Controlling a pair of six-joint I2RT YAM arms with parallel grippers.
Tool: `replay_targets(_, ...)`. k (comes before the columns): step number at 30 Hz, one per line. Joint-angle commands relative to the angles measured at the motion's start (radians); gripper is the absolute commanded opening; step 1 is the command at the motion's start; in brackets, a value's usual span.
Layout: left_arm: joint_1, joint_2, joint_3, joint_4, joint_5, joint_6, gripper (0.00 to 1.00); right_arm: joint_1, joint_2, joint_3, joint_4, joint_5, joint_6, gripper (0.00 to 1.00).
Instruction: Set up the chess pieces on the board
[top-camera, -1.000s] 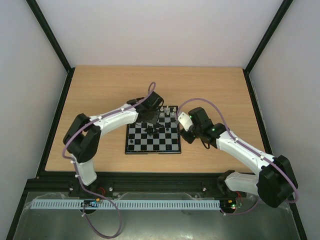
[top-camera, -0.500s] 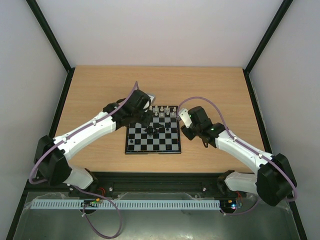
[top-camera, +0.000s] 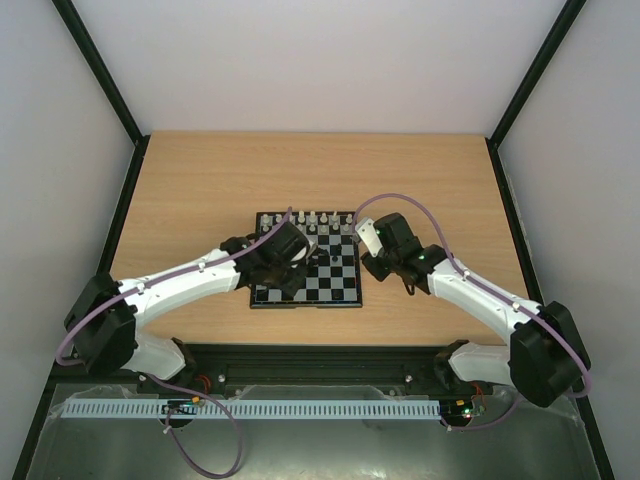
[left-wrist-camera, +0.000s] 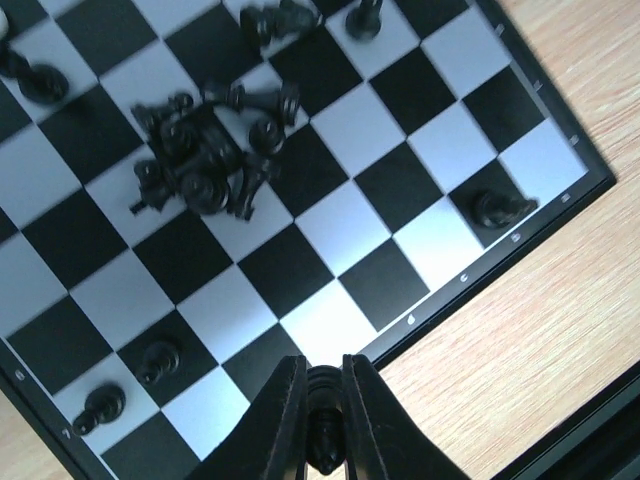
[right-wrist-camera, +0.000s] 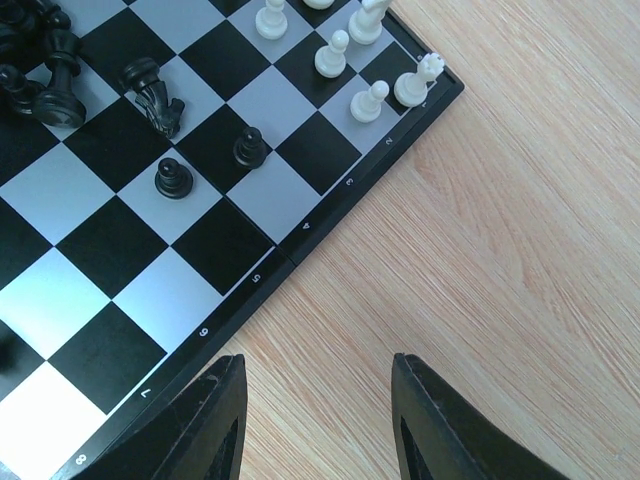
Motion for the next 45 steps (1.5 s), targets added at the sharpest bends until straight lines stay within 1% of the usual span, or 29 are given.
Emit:
replay_targets(1,-0.009,-0.001,-0.052,0.01,-0.002,-0.041,0.08,0.0,0.016,-0.006,-0.01,-0.01,0.006,0.42)
replay_targets(8,-0.009,0.046,-0.115,0.053,-0.009,-0.042,0.09,0.0,0.024,0.001,-0.022,-0.035,0.006,0.42)
replay_targets(16,-0.007,0.086,-0.135,0.107,-0.008,-0.037,0.09,0.0,0.029,0.0,-0.033,-0.053,0.004,0.42)
replay_targets(24,-0.005,0.104,-0.141,0.103,-0.053,-0.047,0.09,0.0,0.031,0.003,-0.037,-0.063,0.0,0.42)
replay_targets(33,0.001,0.108,-0.156,0.098,-0.058,-0.05,0.09,-0.001,0.037,0.003,-0.04,-0.071,0.0,0.42)
replay_targets(34,0.002,0.107,-0.157,0.099,-0.059,-0.05,0.1,-0.001,0.038,0.004,-0.042,-0.073,0.0,0.42)
replay_targets(36,0.002,0.108,-0.157,0.099,-0.063,-0.051,0.18,0.0,0.037,0.005,-0.043,-0.078,0.0,0.42)
replay_targets(38,0.001,0.108,-0.153,0.095,-0.069,-0.051,0.23,0.0,0.037,0.005,-0.046,-0.083,-0.001,0.42)
replay_targets(41,0.002,0.101,-0.136,0.085,-0.076,-0.051,0.27,0.0,0.038,0.005,-0.046,-0.086,0.0,0.42)
replay_targets(45,0.003,0.083,-0.087,0.06,-0.073,-0.046,0.35,0.0,0.037,0.006,-0.047,-0.086,0.0,0.42)
